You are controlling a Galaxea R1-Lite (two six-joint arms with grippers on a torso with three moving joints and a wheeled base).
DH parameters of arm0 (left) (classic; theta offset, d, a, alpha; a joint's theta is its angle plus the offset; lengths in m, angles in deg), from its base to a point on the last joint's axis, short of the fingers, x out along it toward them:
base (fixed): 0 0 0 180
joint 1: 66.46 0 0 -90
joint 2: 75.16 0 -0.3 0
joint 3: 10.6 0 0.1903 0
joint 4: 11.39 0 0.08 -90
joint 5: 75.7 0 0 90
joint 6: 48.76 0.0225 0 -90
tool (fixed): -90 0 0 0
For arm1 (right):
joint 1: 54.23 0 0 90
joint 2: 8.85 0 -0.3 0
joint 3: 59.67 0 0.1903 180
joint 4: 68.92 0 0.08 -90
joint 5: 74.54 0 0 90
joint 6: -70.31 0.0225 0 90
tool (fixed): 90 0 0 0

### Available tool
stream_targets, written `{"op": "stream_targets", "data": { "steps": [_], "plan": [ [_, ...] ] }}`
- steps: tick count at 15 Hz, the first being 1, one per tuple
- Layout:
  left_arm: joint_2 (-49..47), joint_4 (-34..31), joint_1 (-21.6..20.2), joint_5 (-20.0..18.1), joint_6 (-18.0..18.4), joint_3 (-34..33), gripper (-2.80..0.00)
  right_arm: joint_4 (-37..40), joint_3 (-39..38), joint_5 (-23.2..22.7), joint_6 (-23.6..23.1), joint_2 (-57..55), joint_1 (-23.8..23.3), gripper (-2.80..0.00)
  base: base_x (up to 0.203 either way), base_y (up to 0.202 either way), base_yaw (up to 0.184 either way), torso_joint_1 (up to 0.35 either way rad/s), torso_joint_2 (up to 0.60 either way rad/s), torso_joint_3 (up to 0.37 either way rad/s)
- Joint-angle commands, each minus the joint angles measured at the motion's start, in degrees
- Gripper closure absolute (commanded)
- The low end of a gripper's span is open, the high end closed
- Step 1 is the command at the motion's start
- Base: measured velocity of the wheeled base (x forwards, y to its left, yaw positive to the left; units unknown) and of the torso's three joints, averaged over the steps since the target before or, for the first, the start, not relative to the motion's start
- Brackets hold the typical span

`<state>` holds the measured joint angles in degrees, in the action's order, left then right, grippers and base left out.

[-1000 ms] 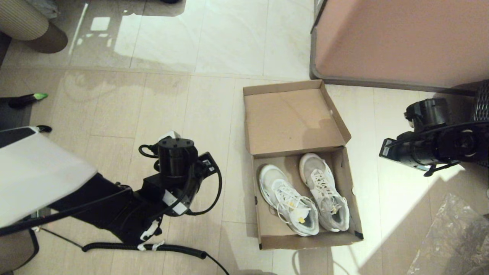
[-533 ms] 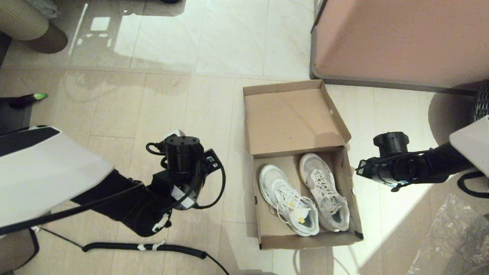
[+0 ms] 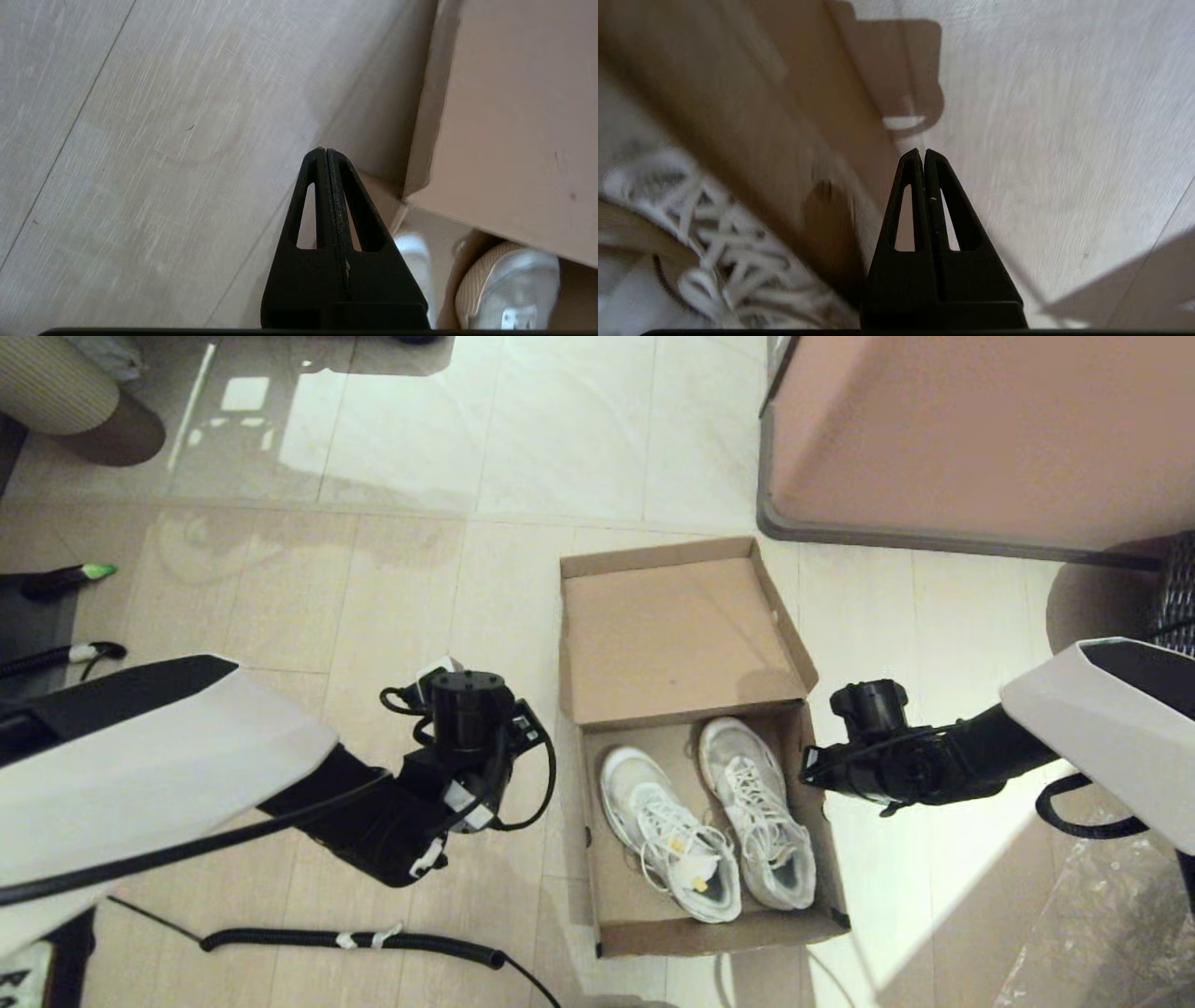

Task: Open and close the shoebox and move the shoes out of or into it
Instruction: Close the shoe box

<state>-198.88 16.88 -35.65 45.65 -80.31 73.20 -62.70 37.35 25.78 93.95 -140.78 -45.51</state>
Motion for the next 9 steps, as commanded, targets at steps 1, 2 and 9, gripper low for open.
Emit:
{"op": "stream_targets", "data": {
  "steps": [1, 2, 9],
  "plan": [
    [-2.7, 0.3, -0.9, 0.6, -0.2, 1.3, 0.00, -0.1, -3.9, 0.2, 0.3, 2.5, 4.0, 0.00, 0.000, 0.000, 0.000, 0.000, 0.00, 0.000],
    [-2.7, 0.3, -1.4, 0.7, -0.2, 1.3, 0.00, -0.2, -5.9, 0.3, 0.3, 3.7, 5.5, 0.00, 0.000, 0.000, 0.000, 0.000, 0.00, 0.000],
    [-6.6, -0.2, -3.0, 0.7, -0.1, 1.9, 0.00, -0.4, -18.1, 0.6, 0.5, 11.5, 7.9, 0.00, 0.000, 0.000, 0.000, 0.000, 0.00, 0.000]
  ]
}}
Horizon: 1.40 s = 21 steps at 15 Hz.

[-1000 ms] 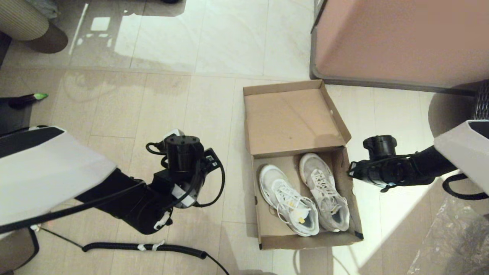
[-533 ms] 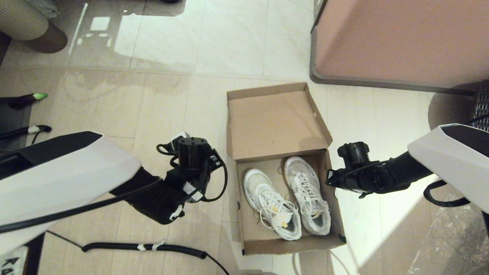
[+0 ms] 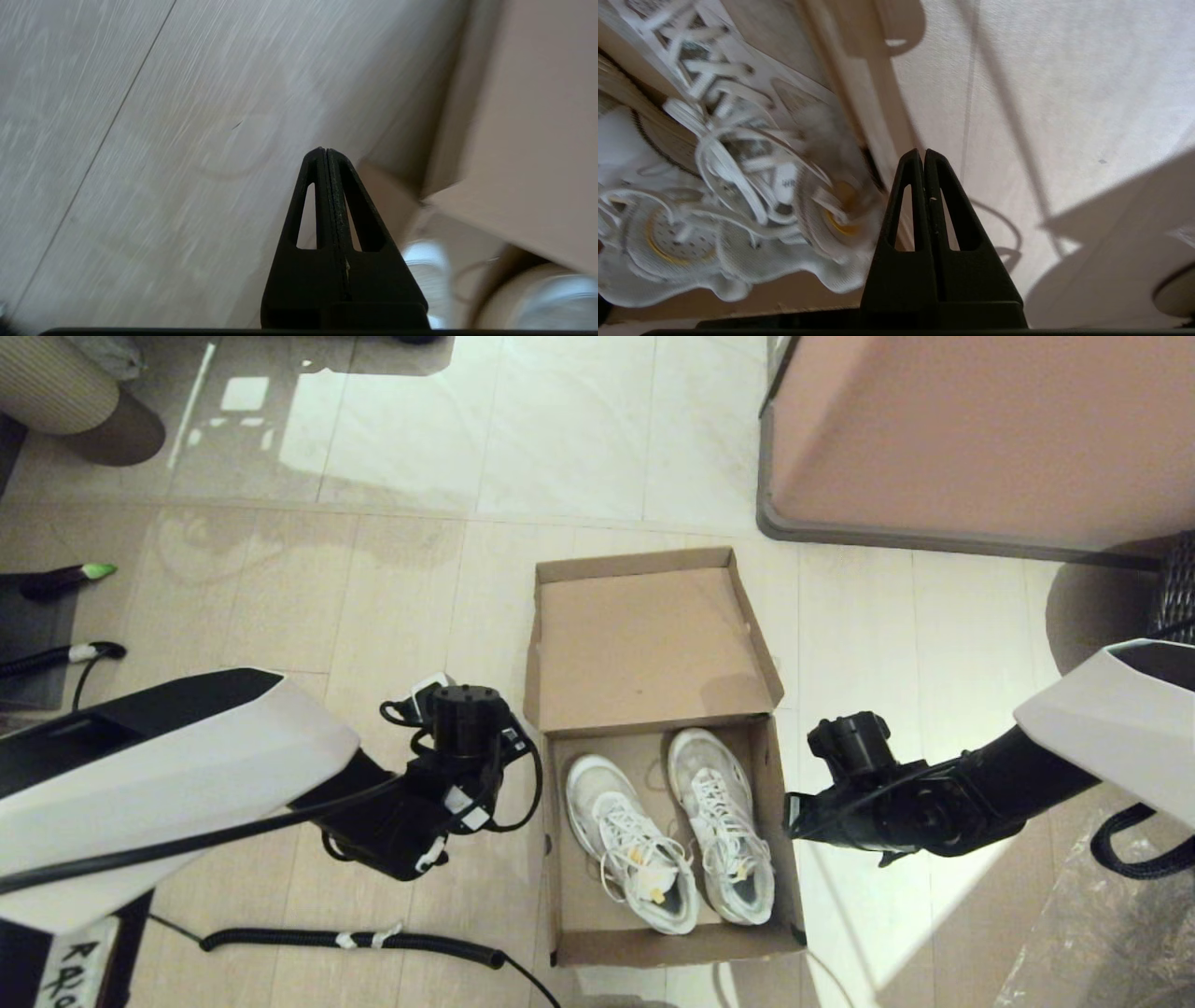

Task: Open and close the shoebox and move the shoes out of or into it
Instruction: Close the shoe box

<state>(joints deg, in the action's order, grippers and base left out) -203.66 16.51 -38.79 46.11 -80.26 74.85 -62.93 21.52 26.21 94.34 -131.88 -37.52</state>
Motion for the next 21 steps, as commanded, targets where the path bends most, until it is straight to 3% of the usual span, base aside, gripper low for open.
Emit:
{"op": "stream_targets", "data": {
  "steps": [1, 5, 12, 21],
  "plan": [
    [-2.4, -1.3, 0.2, 0.5, -0.2, 0.4, 0.00, -0.2, -3.3, 0.2, 0.1, 3.1, -0.1, 0.00, 0.000, 0.000, 0.000, 0.000, 0.00, 0.000],
    [-3.9, -3.5, 0.4, 1.5, -1.2, 3.2, 0.00, -0.5, -6.7, 1.0, 0.2, 2.0, 0.3, 0.00, 0.000, 0.000, 0.000, 0.000, 0.00, 0.000],
    [-2.3, -3.6, 0.4, 1.5, -1.5, 4.2, 0.00, -10.2, -10.3, 2.7, 0.5, -3.6, 5.0, 0.00, 0.000, 0.000, 0.000, 0.000, 0.00, 0.000],
    [-1.4, -3.6, 0.6, 1.6, -1.5, 4.0, 0.00, -10.8, -11.0, 3.5, 2.7, -1.1, 9.9, 0.00, 0.000, 0.000, 0.000, 0.000, 0.00, 0.000]
  ]
}}
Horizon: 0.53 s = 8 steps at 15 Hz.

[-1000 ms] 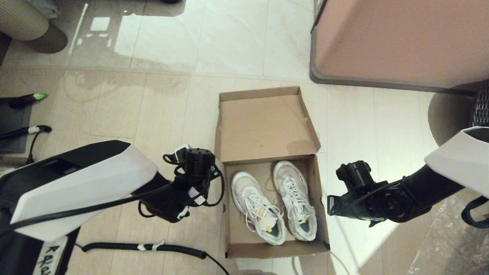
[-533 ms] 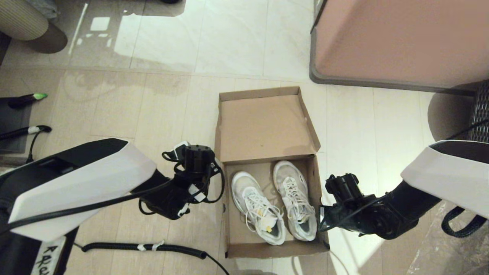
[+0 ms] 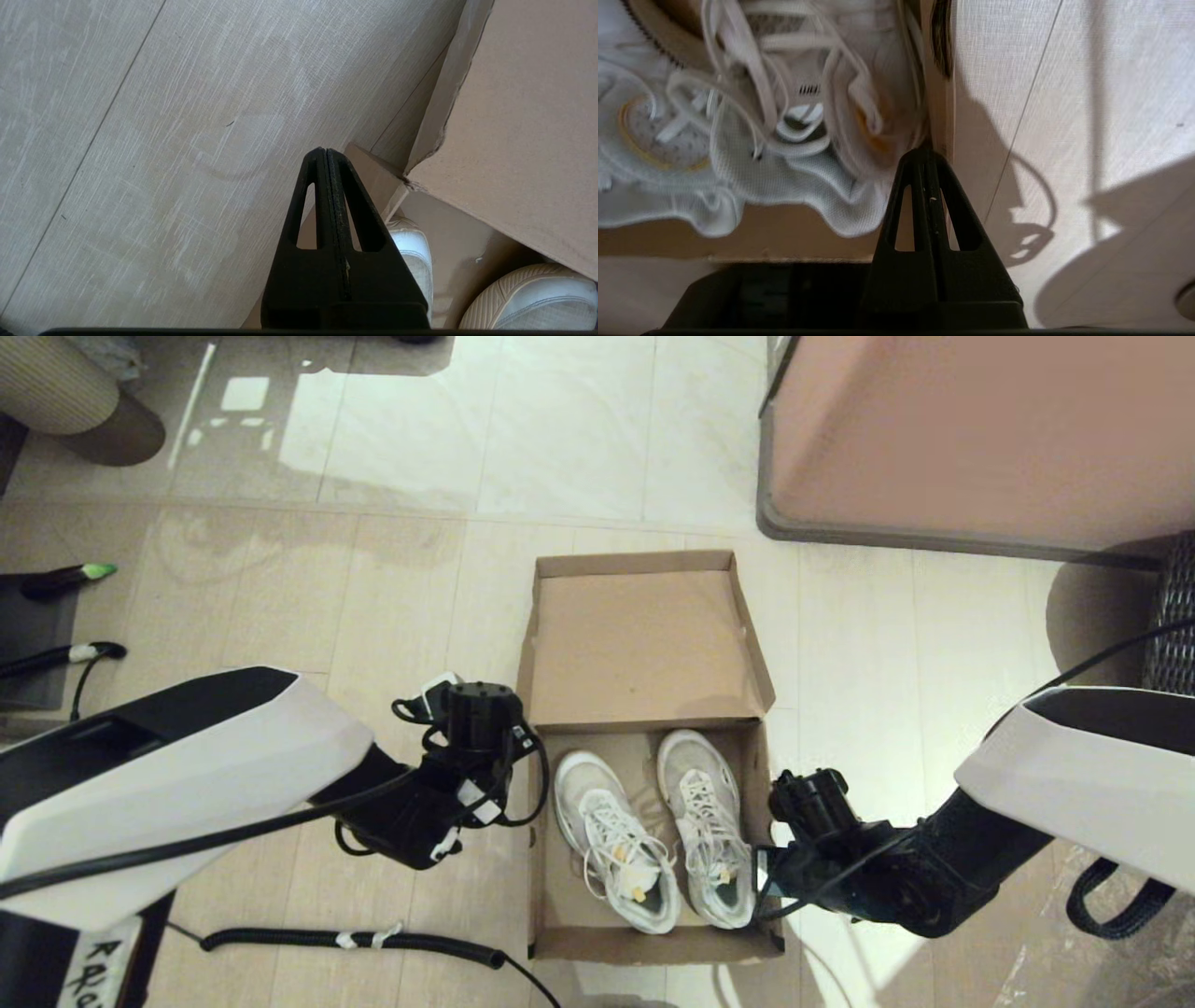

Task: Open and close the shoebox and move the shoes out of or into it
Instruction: Close the shoe box

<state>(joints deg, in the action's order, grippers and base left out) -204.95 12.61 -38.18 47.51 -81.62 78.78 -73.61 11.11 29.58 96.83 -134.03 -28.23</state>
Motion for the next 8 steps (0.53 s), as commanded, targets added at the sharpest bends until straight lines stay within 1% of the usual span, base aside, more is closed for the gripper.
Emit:
{"op": "stream_targets", "data": {
  "steps": [1, 3, 5, 6, 8],
  "plan": [
    [-0.2, 0.4, 0.0, 0.2, -0.2, 0.1, 0.00, -0.2, -0.6, -0.1, 0.2, 1.7, 0.4, 0.00, 0.000, 0.000, 0.000, 0.000, 0.00, 0.000],
    [-0.1, 0.8, -0.5, 0.1, -0.2, 0.9, 0.00, -0.1, -0.6, -1.3, 0.5, 4.7, -0.3, 0.00, 0.000, 0.000, 0.000, 0.000, 0.00, 0.000],
    [-0.2, 0.5, -1.2, 0.0, -1.3, 4.3, 0.00, 0.7, 0.3, -4.2, 0.4, 9.5, -2.0, 0.00, 0.000, 0.000, 0.000, 0.000, 0.00, 0.000],
    [-0.2, 0.3, -1.5, -0.2, -1.8, 6.1, 0.00, 2.5, 2.4, -5.7, 0.2, 11.3, -3.4, 0.00, 0.000, 0.000, 0.000, 0.000, 0.00, 0.000],
    [0.0, -0.3, -3.1, -1.6, -1.9, 8.9, 0.00, 8.6, 10.0, -8.4, 0.1, 13.1, -7.0, 0.00, 0.000, 0.000, 0.000, 0.000, 0.00, 0.000]
  ]
}}
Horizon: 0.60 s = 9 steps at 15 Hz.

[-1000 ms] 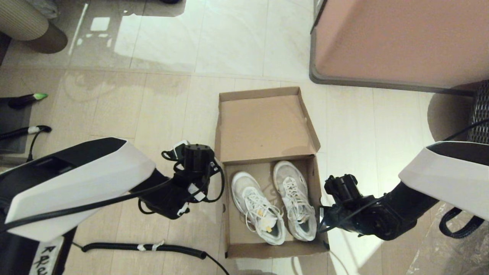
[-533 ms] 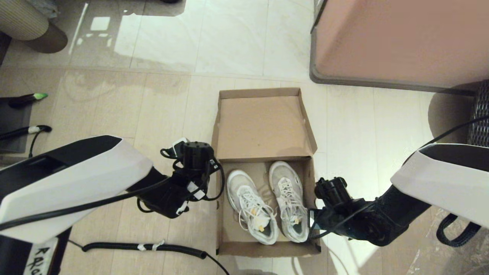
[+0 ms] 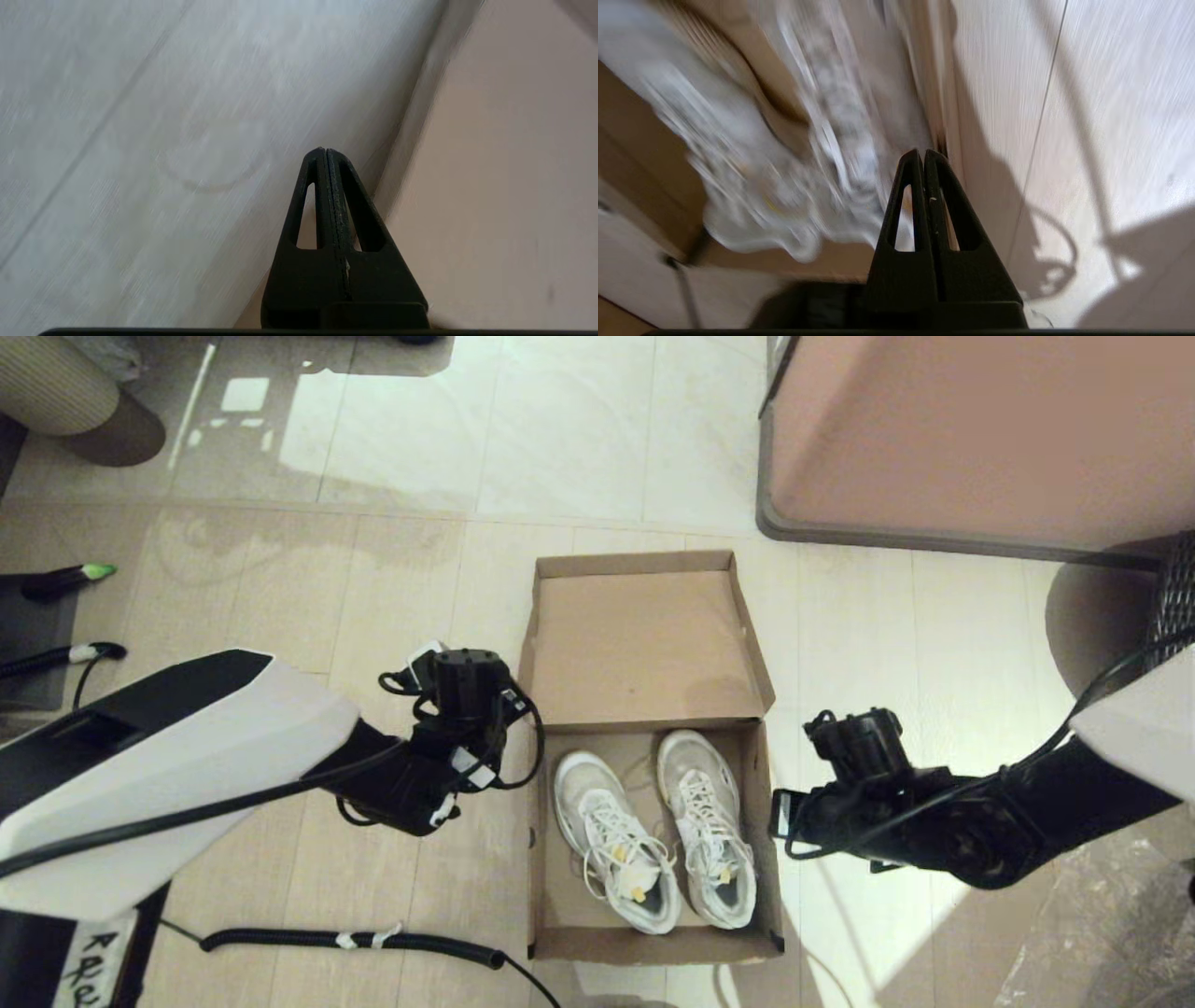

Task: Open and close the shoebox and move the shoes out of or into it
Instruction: Close the shoe box

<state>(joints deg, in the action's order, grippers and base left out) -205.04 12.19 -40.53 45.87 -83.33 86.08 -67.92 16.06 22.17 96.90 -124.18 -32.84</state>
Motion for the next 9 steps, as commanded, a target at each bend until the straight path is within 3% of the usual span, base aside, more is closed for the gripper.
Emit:
{"op": "stream_targets", "data": {
  "steps": [1, 5, 9],
  "plan": [
    [0.3, -0.9, -1.5, -0.6, -0.3, 2.9, 0.00, 6.5, 9.9, -2.1, 0.1, 3.3, -4.6, 0.00, 0.000, 0.000, 0.000, 0.000, 0.00, 0.000],
    [-0.5, -1.9, -3.5, -6.5, -2.7, 6.9, 0.00, 18.9, 29.2, -8.9, -0.5, -3.4, -14.3, 0.00, 0.000, 0.000, 0.000, 0.000, 0.00, 0.000],
    [-3.2, -1.9, -3.8, -11.9, -7.3, 11.6, 0.00, 27.4, 45.8, -14.9, 0.1, -14.4, -18.0, 0.00, 0.000, 0.000, 0.000, 0.000, 0.00, 0.000]
  ]
}}
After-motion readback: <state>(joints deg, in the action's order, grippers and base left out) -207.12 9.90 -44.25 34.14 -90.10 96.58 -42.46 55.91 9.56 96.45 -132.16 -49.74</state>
